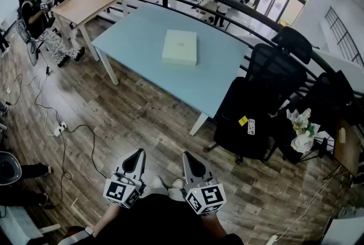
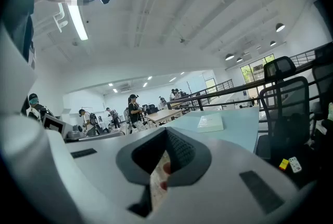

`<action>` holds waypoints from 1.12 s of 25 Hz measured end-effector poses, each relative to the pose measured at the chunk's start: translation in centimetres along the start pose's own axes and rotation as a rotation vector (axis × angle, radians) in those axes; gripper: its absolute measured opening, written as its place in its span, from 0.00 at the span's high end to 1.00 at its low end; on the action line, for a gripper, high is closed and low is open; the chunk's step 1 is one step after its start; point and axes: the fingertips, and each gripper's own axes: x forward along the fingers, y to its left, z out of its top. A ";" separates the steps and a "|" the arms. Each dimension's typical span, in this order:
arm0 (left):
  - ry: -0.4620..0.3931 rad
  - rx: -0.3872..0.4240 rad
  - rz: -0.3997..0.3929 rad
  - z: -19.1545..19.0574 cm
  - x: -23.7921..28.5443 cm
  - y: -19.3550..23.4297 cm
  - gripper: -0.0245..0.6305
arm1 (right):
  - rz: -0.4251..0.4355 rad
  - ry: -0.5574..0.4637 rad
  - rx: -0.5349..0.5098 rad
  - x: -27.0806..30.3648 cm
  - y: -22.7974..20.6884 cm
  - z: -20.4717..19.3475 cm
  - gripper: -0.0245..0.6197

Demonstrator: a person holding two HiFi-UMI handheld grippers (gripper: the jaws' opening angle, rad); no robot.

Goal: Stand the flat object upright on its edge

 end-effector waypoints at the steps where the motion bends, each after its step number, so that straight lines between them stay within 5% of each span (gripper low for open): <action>1: 0.003 0.000 -0.002 -0.1 -0.1 -0.1 0.96 | -0.001 -0.002 0.001 -0.1 0.0 0.1 0.95; 28: -0.012 -0.018 0.004 0.8 -0.8 2.8 0.96 | -0.033 -0.011 0.013 1.6 1.7 0.2 0.95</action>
